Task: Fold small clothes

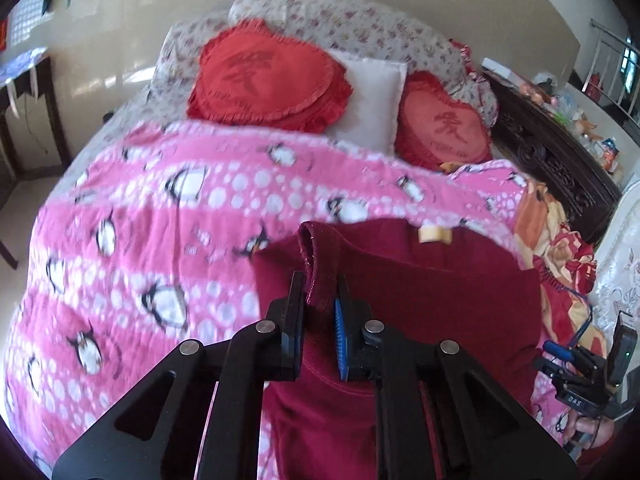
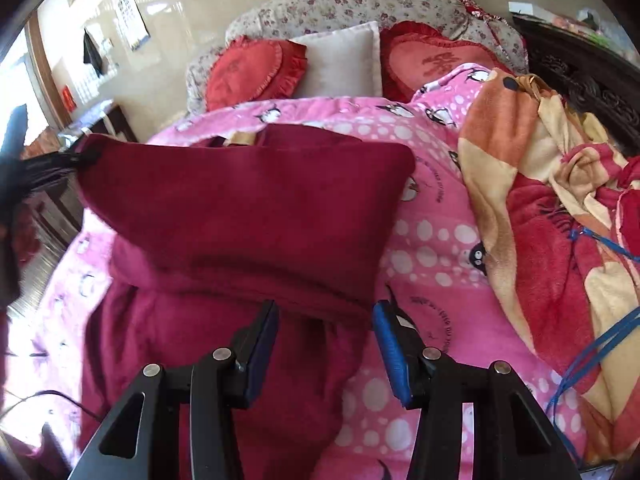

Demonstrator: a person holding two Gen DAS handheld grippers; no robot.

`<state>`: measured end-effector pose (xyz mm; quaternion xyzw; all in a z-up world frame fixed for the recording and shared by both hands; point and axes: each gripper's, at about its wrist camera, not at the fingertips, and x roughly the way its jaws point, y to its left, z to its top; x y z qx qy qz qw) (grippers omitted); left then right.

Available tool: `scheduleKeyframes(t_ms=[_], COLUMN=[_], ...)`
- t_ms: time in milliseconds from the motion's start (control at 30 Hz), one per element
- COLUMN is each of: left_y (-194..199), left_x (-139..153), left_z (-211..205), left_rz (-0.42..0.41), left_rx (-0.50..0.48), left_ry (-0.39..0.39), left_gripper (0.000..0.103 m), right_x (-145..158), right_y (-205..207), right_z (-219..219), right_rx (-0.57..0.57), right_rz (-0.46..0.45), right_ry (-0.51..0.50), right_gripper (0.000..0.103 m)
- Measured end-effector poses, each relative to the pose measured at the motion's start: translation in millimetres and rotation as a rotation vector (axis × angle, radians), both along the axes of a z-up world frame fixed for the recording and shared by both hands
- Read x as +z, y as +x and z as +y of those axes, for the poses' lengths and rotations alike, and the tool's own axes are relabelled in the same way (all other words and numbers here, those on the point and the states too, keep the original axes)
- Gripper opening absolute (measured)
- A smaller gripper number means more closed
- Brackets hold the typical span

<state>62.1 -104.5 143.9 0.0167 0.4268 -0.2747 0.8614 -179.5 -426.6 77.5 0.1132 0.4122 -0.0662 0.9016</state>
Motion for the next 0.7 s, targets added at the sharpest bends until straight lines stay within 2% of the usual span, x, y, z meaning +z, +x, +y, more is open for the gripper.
scheduleKeyframes(t_ms=[67,200,233,267,300,333,400,433,467,500,533,567,600,700], left_y=[2.3,0.1,-0.7,-1.7,-3.4,-4.9,-8.2,-10.0,-11.6,-13.0,-13.5,-14.0,-14.1,-14.6], left_x=[-19.8,-46.4,-52.0,-55.9,-58.6,-59.1,-56.2,-53.8,-51.3,-49.1,-47.8,-47.6,-48.4,-52.7], left_z=[2.8,3.8,3.1,2.3,1.9,2.4,5.7,7.5,9.8,11.5,13.0,13.4,12.6,4.8], left_rz=[0.058,0.078,0.079,0.075,0.067,0.06,0.042,0.03,0.015,0.001,-0.006,-0.007,-0.004,-0.008], left_rx=[0.019,0.048,0.049,0.05,0.052,0.052,0.051,0.055,0.066,0.078,0.088,0.091,0.092,0.087], left_ry=[0.0,0.02,0.028,0.041,0.061,0.073,0.089,0.099,0.11,0.115,0.112,0.106,0.103,0.129], left_gripper=[0.011,0.012,0.012,0.013,0.015,0.019,0.025,0.026,0.027,0.028,0.032,0.039,0.042,0.043], right_x=[-8.9,-3.5,-5.4,-10.3,-17.6,-19.6,-8.4,0.0,8.1,13.3,17.1,19.5,18.9,2.9], right_y=[9.2,4.5,1.8,0.0,-3.9,-9.1,-23.9,-27.9,-29.3,-27.9,-24.0,-14.5,-0.5,47.2], right_z=[2.6,0.9,-4.2,-12.0,-24.5,-33.3,-46.9,-49.2,-51.1,-52.7,-53.7,-52.1,-49.2,-42.9], right_rx=[-0.003,-0.064,-0.107,-0.143,-0.172,-0.189,-0.221,-0.23,-0.24,-0.248,-0.248,-0.236,-0.219,-0.183], right_rz=[0.038,0.022,0.049,0.086,0.119,0.115,0.019,-0.027,-0.069,-0.105,-0.143,-0.167,-0.157,-0.04], right_ry=[-0.042,-0.12,-0.151,-0.135,-0.06,0.012,0.119,0.126,0.129,0.144,0.165,0.183,0.191,0.185], right_gripper=[0.047,0.013,0.012,0.012,0.012,0.012,0.013,0.016,0.038,0.069,0.08,0.084,0.084,0.083])
